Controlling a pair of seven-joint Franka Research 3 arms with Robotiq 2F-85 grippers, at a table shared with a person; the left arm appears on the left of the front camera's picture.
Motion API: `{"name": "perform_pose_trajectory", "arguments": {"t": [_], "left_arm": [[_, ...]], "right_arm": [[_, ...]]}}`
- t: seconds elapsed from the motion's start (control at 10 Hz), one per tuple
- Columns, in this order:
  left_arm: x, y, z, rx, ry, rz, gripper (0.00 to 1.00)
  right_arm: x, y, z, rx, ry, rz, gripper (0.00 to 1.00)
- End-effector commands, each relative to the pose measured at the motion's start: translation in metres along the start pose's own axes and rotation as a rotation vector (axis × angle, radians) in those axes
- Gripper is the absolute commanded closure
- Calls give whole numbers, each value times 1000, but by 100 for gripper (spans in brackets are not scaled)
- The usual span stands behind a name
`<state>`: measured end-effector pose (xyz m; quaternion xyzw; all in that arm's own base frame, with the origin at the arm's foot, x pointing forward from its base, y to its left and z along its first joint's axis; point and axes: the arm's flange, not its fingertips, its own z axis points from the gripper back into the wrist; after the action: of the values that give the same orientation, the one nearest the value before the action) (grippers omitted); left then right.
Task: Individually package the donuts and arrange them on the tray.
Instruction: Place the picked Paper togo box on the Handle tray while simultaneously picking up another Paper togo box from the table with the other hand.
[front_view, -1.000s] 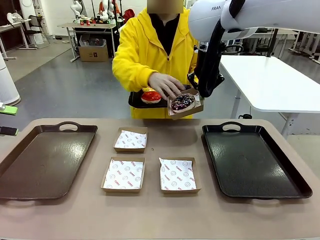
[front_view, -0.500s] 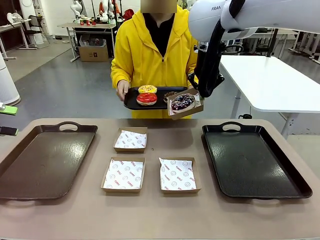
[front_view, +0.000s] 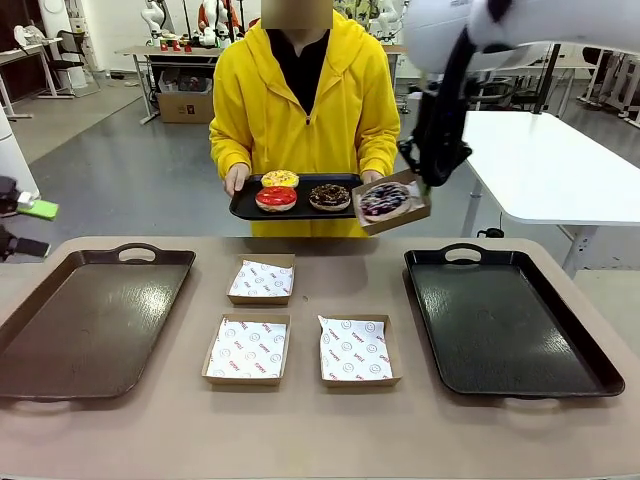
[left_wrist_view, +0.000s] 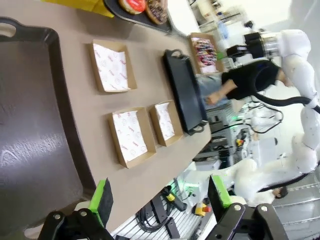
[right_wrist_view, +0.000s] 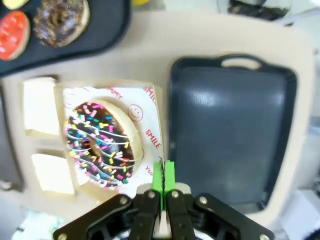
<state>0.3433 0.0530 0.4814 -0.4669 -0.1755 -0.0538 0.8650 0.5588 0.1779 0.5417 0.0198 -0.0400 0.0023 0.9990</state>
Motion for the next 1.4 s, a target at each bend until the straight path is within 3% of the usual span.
{"name": "perform_pose_trajectory", "arguments": {"t": [0.0, 0.3, 0.6, 1.0, 1.1, 1.3], "left_arm": [[28, -37, -6, 162, 74, 8, 0], [73, -101, -38, 353, 150, -17, 0], [119, -144, -93, 549, 124, -42, 0], [145, -149, -192, 669, 154, -41, 0], [151, -145, -220, 693, 161, -44, 0], [153, -133, -266, 753, 191, -40, 0]], "right_arm": [[-23, -63, -1, 35, 8, -11, 99], [-46, -139, -15, 68, 16, -60, 99], [-63, -167, -56, 71, 47, -35, 99], [-71, -179, -98, 148, 56, -56, 99], [-67, -171, -85, 81, 77, -61, 99], [-67, -171, -85, 81, 77, -61, 99]]}}
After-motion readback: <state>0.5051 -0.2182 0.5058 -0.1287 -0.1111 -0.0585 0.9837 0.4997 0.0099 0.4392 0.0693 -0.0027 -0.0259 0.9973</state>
